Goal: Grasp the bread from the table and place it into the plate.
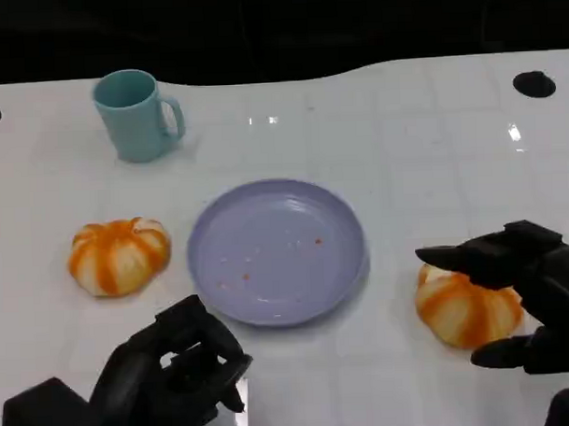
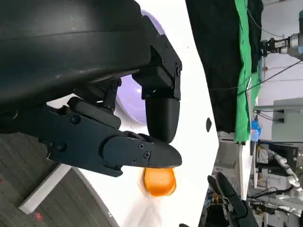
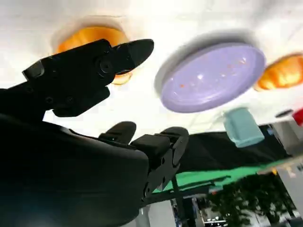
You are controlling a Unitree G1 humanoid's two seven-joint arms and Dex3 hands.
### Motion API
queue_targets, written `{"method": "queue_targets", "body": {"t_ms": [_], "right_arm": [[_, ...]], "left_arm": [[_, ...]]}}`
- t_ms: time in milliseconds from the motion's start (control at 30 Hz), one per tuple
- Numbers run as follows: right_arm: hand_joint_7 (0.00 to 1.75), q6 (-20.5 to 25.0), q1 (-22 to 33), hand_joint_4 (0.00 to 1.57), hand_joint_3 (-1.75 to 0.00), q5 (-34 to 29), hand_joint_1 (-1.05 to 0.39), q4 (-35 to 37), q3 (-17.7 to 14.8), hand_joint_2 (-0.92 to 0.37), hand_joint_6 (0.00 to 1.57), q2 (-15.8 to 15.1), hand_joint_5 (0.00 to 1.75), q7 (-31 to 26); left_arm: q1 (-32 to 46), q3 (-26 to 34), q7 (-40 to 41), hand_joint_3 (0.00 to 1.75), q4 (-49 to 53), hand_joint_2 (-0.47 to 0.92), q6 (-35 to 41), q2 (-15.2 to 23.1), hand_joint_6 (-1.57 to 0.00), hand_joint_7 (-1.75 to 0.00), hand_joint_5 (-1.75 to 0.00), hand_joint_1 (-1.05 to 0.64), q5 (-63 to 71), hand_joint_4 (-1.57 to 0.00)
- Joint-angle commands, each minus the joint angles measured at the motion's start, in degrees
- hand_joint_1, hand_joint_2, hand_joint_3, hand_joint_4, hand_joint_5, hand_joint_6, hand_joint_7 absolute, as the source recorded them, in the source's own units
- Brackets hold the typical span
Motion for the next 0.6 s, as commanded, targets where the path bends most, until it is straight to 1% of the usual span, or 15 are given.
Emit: {"method": "queue_targets", "body": {"t_ms": [33, 167, 367, 467, 600], "right_arm": [[0.07, 3.6, 0.1, 0.0, 0.0, -2.5, -0.37, -3.4, -0.2, -0.77, 0.29, -1.8, 0.53, 1.5], [0.06, 5.8, -0.6, 0.01, 0.0, -5.2, -0.36, -4.7, 0.6, -0.77, 0.29, -2.8, 0.52, 2.7], [0.04, 8.4, -2.2, 0.04, 0.0, -7.8, -0.34, -4.3, 2.2, -0.77, 0.32, -3.5, 0.51, 4.2], [0.04, 9.5, -3.6, 0.06, 0.0, -9.6, -0.34, -2.6, 3.6, -0.77, 0.33, -3.7, 0.49, 4.6], [0.03, 10.6, -5.7, 0.11, 0.0, -11.2, -0.32, 1.4, 5.7, -0.76, 0.36, -3.0, 0.44, 3.8]], "left_arm": [[0.1, 0.3, -0.1, 0.24, -0.2, 0.92, 0.0, 0.7, -0.59, -1.62, -1.75, -0.6, 0.1, -0.71], [0.0, 0.2, -0.3, 0.24, -0.1, 0.92, 0.0, 0.5, -0.59, -1.62, -1.75, -0.59, -0.3, -0.71], [0.2, -0.2, -0.2, 0.23, -0.2, 0.92, 0.1, 0.3, -0.59, -1.62, -1.75, -0.59, -0.3, -0.7], [0.2, -0.3, -0.2, 0.23, -0.2, 0.92, -0.1, 0.2, -0.59, -1.62, -1.75, -0.6, -0.3, -0.71], [0.4, -0.4, -0.1, 0.23, -0.6, 0.92, 0.3, 0.2, -0.59, -1.62, -1.75, -0.61, -0.4, -0.71]]}}
